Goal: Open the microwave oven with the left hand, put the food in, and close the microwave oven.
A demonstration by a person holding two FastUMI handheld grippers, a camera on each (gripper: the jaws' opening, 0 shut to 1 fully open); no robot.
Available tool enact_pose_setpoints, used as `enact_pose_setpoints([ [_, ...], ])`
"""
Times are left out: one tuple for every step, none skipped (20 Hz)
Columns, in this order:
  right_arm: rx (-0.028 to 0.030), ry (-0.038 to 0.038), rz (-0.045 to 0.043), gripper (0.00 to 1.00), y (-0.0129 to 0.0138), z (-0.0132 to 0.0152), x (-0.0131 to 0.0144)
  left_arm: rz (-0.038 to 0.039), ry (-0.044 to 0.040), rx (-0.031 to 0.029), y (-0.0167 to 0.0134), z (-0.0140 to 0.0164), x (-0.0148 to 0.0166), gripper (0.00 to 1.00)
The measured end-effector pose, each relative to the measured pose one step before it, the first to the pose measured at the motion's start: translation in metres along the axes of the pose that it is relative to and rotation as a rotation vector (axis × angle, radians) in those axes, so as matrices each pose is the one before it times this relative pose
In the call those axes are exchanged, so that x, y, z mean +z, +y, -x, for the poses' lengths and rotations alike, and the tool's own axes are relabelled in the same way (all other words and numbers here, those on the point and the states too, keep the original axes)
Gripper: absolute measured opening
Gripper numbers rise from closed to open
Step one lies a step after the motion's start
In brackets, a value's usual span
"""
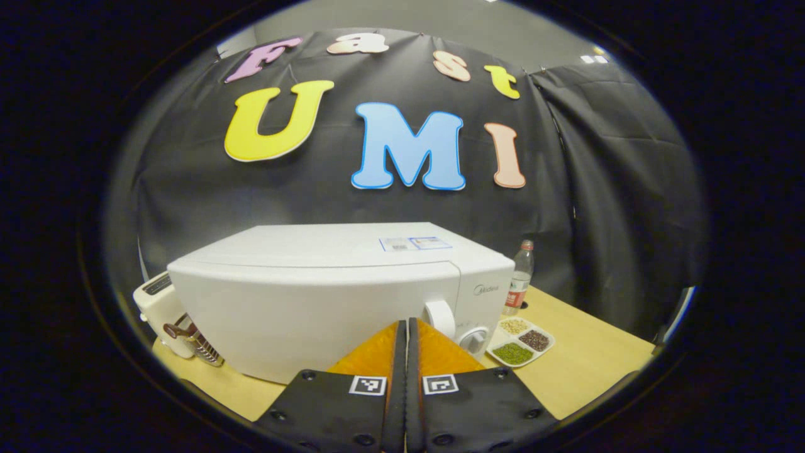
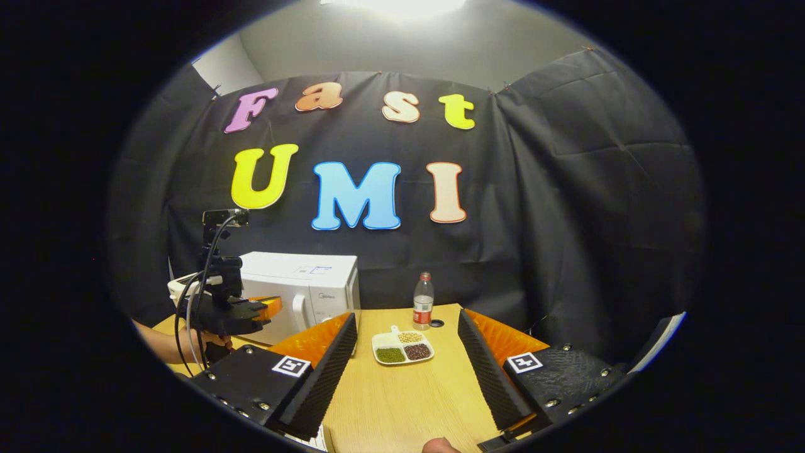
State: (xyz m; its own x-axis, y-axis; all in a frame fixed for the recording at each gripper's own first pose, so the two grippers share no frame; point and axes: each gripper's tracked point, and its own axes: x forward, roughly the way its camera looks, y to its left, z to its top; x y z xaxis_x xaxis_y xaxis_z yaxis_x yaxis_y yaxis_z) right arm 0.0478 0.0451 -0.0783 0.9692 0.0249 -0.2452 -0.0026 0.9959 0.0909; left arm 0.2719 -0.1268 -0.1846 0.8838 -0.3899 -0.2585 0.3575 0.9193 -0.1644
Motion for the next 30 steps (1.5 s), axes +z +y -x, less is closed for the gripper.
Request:
enact_pose_setpoints([
  [0.02497,-0.01036,0.00300,0.98,0.00080,0.00055,0.00384,0.00352,-0.02177,0.00662,-0.00376,0.01715,0.00939,0.07],
  [0.02980,-0.01013,-0.00279,0.98,0.00142,0.00162,0.00296,0.00158,-0.01988,0.00255,-0.00490,0.01763,0.00827,0.07],
  [0.03094,-0.00922,-0.00301,0.98,0.00247,0.00124,0.00316,-0.00285,-0.02237,0.01403,-0.00194,0.01710,0.01020,0.07],
  [0.02726,-0.00686,0.00124,0.98,0.00095,0.00121,0.00026,-0.00217,-0.01779,0.01254,-0.00237,0.01636,0.00865,0.09],
  [0.02742,-0.00698,0.00124,0.98,0.00115,0.00269,0.00146,0.00116,-0.01418,0.01734,-0.00181,0.01700,0.00823,0.07],
  [0.02595,-0.00656,-0.00255,0.98,0.00057,0.00378,0.00082,0.00148,-0.01627,0.01889,-0.00080,0.01733,0.00892,0.07],
  [0.02603,-0.00513,-0.00662,0.97,0.00165,0.00365,0.00092,-0.00198,-0.01765,0.02261,0.00040,0.01524,0.00899,0.07],
  [0.02423,-0.00446,-0.00739,0.98,0.00171,0.00427,0.00009,-0.00377,-0.01803,0.02211,0.00094,0.01508,0.00803,0.07],
  [0.02294,-0.00379,-0.00513,0.98,0.00193,0.00416,0.00103,-0.00204,-0.01477,0.02321,0.00170,0.01506,0.00842,0.07],
  [0.01794,-0.00143,-0.00019,0.98,0.00131,0.00342,-0.00010,0.00217,-0.01278,0.01834,0.00078,0.01439,0.00692,0.07],
  [0.01116,-0.00172,0.00056,0.98,0.00071,0.00283,0.00114,0.00121,-0.01113,0.01329,0.00070,0.01453,0.00643,0.07],
  [0.00681,-0.00301,-0.00304,0.98,0.00136,0.00252,0.00178,-0.00235,-0.00774,0.01335,0.00174,0.01396,0.00500,0.07],
  [0.00731,-0.00398,-0.00959,0.98,0.00223,0.00202,0.00179,-0.00345,-0.00810,0.00811,0.00117,0.01347,0.00555,0.07],
  [0.00690,-0.00509,-0.01103,0.98,0.00344,0.00282,0.00163,-0.00847,-0.00611,0.01075,0.00324,0.01292,0.00500,0.07],
  [0.00606,-0.00353,-0.00798,0.98,0.00418,0.00165,0.00223,-0.01036,-0.00432,0.00593,0.00270,0.01158,0.00362,0.09],
  [0.00357,-0.00212,-0.00277,0.98,0.00360,0.00059,-0.00014,-0.00874,-0.00160,0.00529,0.00179,0.01171,0.00277,0.09],
  [0.00198,-0.00482,0.00014,0.98,0.00331,0.00185,0.00059,-0.00619,-0.00379,-0.00129,0.00175,0.01146,0.00283,0.07],
  [-0.00050,-0.00390,0.00046,0.98,0.00416,0.00102,0.00153,-0.00369,-0.00563,0.00099,0.00217,0.01095,0.00393,0.07],
  [-0.00205,0.00086,-0.00225,0.98,0.00418,0.00118,0.00135,-0.00048,0.00057,-0.00506,0.00151,0.00971,0.00021,0.07],
  [0.00402,0.00029,-0.00385,0.98,0.00598,0.00269,-0.00040,-0.00419,0.00294,0.00125,0.00345,0.00917,-0.00007,0.07],
  [0.00317,-0.00861,0.00091,0.98,0.00568,0.00241,0.00243,-0.00398,-0.00057,-0.00022,0.00463,0.00873,0.00376,0.07],
  [-0.00317,-0.00687,0.00651,0.98,0.00223,0.00428,0.00060,0.00245,-0.00414,0.00194,0.00288,0.00774,-0.00066,0.09],
  [-0.00127,0.00002,0.00418,0.98,0.00416,0.00220,0.00010,0.00686,0.00250,-0.00205,0.00290,0.00578,-0.00045,0.21],
  [0.00426,0.00023,-0.00146,0.98,0.00619,0.00211,-0.00059,0.00494,0.00531,-0.00193,0.00232,0.00465,-0.00317,0.33],
  [0.00251,-0.00145,-0.00210,0.98,0.00671,0.00150,0.00163,0.00098,0.00145,0.00376,0.00531,0.00370,-0.00018,0.45],
  [0.00055,-0.00160,0.00153,0.98,0.00485,0.00246,0.00012,0.00318,0.00082,0.00497,0.00561,0.00305,-0.00085,0.49],
  [0.00236,-0.00032,0.00430,0.98,0.00486,0.00159,0.00076,0.00370,0.00481,0.00436,0.00235,0.00227,-0.00139,0.58],
  [0.00201,-0.00093,0.00456,0.98,0.00427,0.00191,0.00004,0.00285,0.00072,0.00646,0.00551,0.00365,0.00016,0.70],
  [0.00216,-0.00307,0.00368,0.98,0.00320,0.00275,0.00081,-0.00197,-0.00641,0.00541,0.00353,0.00176,0.00279,0.83],
  [0.00141,-0.00206,0.00241,0.98,0.00399,0.00133,0.00045,-0.00386,-0.01079,0.00675,0.00448,0.00372,0.00348,0.88],
])
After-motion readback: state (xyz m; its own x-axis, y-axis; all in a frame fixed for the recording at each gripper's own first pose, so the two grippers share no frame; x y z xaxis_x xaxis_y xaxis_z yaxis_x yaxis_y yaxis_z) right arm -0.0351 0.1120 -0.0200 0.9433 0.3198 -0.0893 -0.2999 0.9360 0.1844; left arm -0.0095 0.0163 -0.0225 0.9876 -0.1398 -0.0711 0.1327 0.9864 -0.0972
